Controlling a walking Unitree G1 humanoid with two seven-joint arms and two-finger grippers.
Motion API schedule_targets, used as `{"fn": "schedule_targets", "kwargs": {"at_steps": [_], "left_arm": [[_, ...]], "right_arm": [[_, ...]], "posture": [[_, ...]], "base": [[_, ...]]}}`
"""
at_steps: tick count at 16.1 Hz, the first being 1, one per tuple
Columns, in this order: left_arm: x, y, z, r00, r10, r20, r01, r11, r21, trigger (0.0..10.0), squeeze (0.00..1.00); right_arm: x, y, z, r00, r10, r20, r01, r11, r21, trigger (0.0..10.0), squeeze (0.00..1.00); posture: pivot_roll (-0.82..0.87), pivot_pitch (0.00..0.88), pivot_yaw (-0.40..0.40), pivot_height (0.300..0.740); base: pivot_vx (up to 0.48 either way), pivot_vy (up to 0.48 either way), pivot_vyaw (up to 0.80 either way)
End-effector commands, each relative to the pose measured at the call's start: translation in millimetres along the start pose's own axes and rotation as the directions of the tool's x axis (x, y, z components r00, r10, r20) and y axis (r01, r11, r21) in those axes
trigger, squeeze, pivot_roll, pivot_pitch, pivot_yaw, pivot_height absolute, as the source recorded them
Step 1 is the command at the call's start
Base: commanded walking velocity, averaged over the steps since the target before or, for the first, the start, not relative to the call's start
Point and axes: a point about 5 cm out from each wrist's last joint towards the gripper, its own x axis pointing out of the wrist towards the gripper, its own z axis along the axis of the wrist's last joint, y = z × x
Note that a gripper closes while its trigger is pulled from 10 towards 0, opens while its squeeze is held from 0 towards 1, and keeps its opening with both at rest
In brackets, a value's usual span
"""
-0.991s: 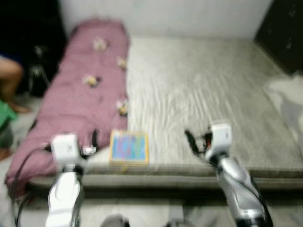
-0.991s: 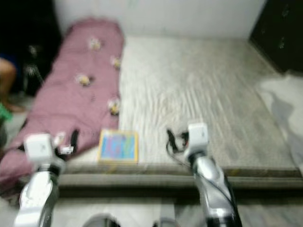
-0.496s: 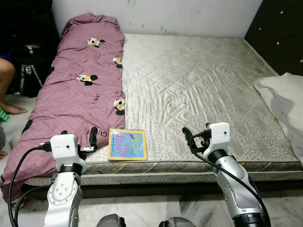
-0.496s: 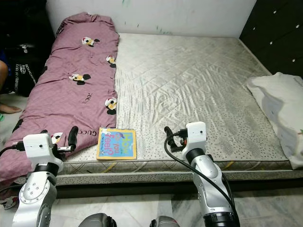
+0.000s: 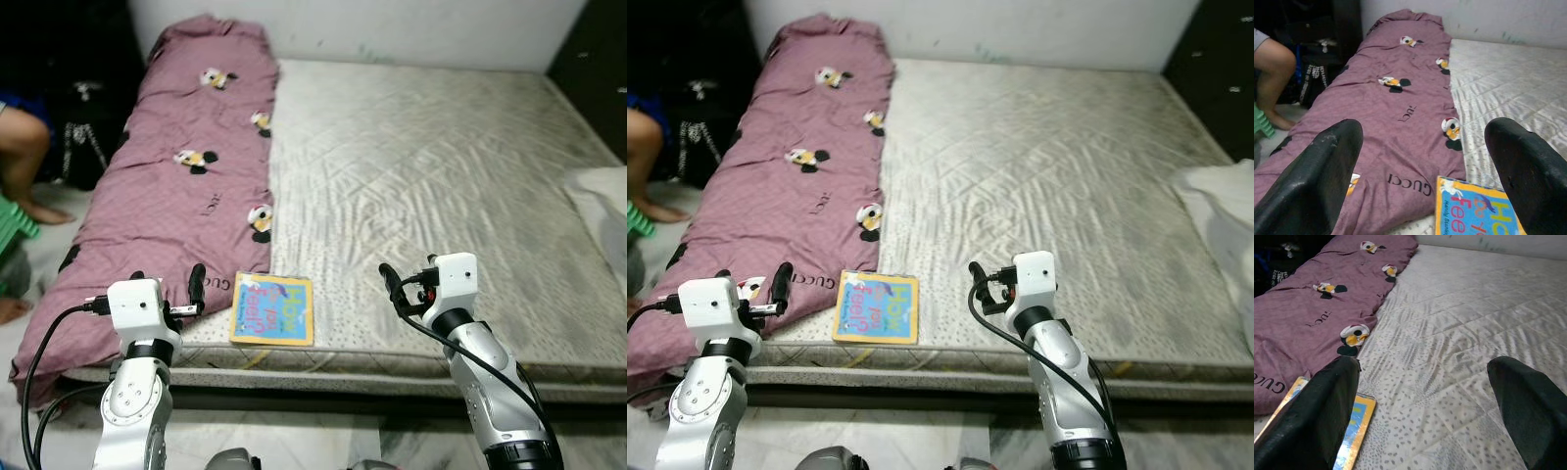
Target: Clean up the room
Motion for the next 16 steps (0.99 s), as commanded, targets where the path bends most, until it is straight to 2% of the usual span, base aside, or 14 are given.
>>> {"fn": "schedule_targets", "kwargs": {"at_steps": [1,6,10,14,16], "left_arm": [[0.4,0.0,1.7,1.000,-0.003,0.005,0.003,1.000,0.003,10.0,0.00],[1.8,0.4,1.6,1.000,-0.009,0.002,0.009,1.000,0.009,10.0,0.00],[4.5,3.2,-0.6,1.000,0.020,-0.022,-0.020,1.000,0.015,10.0,0.00],[5.0,2.7,-0.4,1.000,0.017,-0.022,-0.017,1.000,0.010,10.0,0.00],[5.0,2.4,-0.2,1.000,0.016,-0.023,-0.016,1.000,0.008,10.0,0.00]], "right_arm": [[0.6,-1.4,4.0,1.000,0.002,0.011,-0.002,1.000,-0.008,10.0,0.00],[1.5,-0.6,3.3,1.000,0.001,0.008,-0.001,1.000,-0.008,10.0,0.00],[3.4,0.3,2.7,1.000,0.001,-0.005,-0.001,1.000,-0.013,10.0,0.00],[3.6,-0.1,2.3,1.000,0.000,-0.011,0.000,1.000,-0.012,10.0,0.00],[3.6,-0.4,2.2,1.000,0.000,-0.013,0.000,1.000,-0.012,10.0,0.00]], "posture": [[-0.02,0.000,-0.039,0.740],[-0.02,0.000,-0.035,0.740],[-0.01,0.000,-0.034,0.740],[-0.02,0.000,-0.034,0.740],[-0.02,0.000,-0.034,0.740]], "base": [[0.266,0.000,0.00],[0.259,0.000,0.00],[0.000,0.000,0.00],[0.000,0.454,-0.63],[0.000,0.480,0.00]]}}
